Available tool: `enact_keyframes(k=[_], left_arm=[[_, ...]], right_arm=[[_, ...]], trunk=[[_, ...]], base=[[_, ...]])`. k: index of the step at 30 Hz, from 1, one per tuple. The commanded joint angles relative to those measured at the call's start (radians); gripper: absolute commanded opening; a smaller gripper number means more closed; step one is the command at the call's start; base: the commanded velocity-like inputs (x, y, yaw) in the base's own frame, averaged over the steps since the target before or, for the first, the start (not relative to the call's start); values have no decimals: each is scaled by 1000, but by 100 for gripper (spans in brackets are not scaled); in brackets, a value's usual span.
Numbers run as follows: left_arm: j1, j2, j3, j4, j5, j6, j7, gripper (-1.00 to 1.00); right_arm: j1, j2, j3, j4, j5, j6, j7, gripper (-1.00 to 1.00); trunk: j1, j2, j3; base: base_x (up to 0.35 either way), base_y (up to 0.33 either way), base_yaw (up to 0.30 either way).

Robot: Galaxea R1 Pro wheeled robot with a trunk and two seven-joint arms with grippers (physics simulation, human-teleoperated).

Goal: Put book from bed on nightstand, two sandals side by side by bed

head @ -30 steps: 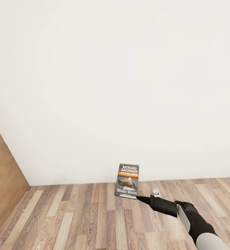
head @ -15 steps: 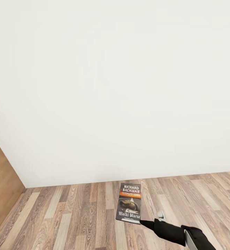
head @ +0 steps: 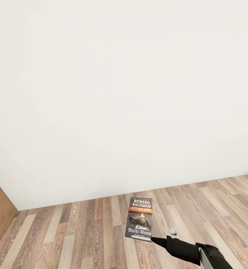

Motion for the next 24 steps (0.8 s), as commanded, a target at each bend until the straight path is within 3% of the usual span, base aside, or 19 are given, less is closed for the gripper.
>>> enact_keyframes(k=[1, 9, 24], left_arm=[[0, 1, -9, -3, 10, 5, 4, 100], [0, 1, -9, -3, 10, 4, -3, 100], [0, 1, -9, -3, 9, 1, -5, 100]], right_arm=[[-1, 0, -1, 0, -3, 7, 1, -100], [-1, -3, -1, 0, -3, 7, 1, -100], [-1, -6, -2, 0, -4, -4, 0, -100]], trunk=[[1, -2, -3], [1, -2, -7], [1, -2, -7]], base=[[44, 260, -241], [22, 177, -215], [3, 25, -60]])
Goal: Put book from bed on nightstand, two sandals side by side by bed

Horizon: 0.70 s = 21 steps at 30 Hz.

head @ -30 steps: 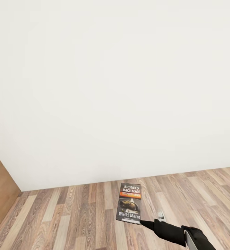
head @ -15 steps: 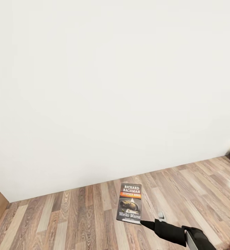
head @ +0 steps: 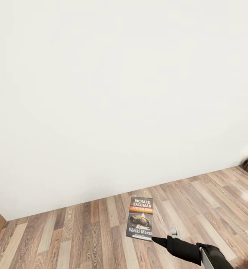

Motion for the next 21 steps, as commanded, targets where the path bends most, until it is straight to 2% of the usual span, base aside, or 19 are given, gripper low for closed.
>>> enact_keyframes(k=[1, 10, 15, 21], left_arm=[[0, 0, -8, -2, 10, 5, 6, 100], [0, 0, -8, -2, 10, 5, 6, 100], [0, 0, -9, -2, 10, 5, 6, 100], [0, 0, -9, -2, 10, 4, 5, 100]], right_arm=[[-1, 0, -1, 0, -4, 0, 1, -100], [0, 0, -6, 1, -7, -34, 1, -100], [0, 0, -7, 1, -7, -40, 1, -100], [1, 0, -8, 1, -8, -43, 1, -100]], trunk=[[1, -2, -2], [1, -2, -2], [1, -2, 0], [1, -2, 5]], base=[[1, 5, -17], [0, 66, -9], [11, 238, -80], [66, 302, -176]])
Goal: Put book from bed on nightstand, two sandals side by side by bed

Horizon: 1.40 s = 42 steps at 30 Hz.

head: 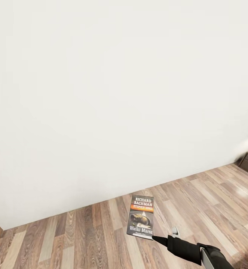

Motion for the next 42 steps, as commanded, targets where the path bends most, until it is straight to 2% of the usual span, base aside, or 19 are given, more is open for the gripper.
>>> enact_keyframes(k=[1, 14, 25, 42], left_arm=[[0, 1, -9, -3, 10, 5, 6, 100], [0, 1, -11, -3, 9, 4, 3, 100], [0, 1, -16, -3, 8, 3, 4, 100], [0, 1, -17, -3, 7, 2, 4, 100]], right_arm=[[-1, 0, -1, 0, -3, 7, 2, -100], [-1, -1, -2, 0, -2, 6, 2, -100], [-1, -1, -3, 1, -3, 3, 2, -100], [1, -3, -4, 1, -4, 2, 2, -100]], trunk=[[1, -2, -1], [1, -2, 11], [1, -2, 17], [1, -2, 36]], base=[[94, 298, -202], [91, 209, -202], [16, 32, -84], [1, 3, -189]])
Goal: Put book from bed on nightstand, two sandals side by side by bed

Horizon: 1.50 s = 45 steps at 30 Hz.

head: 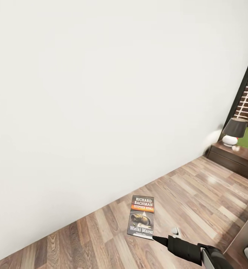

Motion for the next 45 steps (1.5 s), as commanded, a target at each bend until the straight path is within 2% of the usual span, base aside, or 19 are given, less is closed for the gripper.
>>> enact_keyframes(k=[1, 16, 20, 45], left_arm=[[0, 0, -9, -2, 11, 5, 6, 100], [0, 1, -9, -2, 11, 5, 6, 100], [0, 1, -9, -3, 11, 4, 6, 100], [0, 1, -9, -4, 11, 3, 2, 100]], right_arm=[[-1, 0, -1, 0, -5, 8, 1, -100], [-1, -1, -1, 0, -6, 3, 1, -100], [0, -2, -1, 0, -7, -18, 5, -100], [1, -8, -1, 0, -9, -40, 12, -100]], trunk=[[1, -2, -1], [1, -2, 17], [1, -2, 22], [1, -2, 53]], base=[[0, 0, -208], [16, 30, -210], [136, 163, -211], [224, 277, -211]])
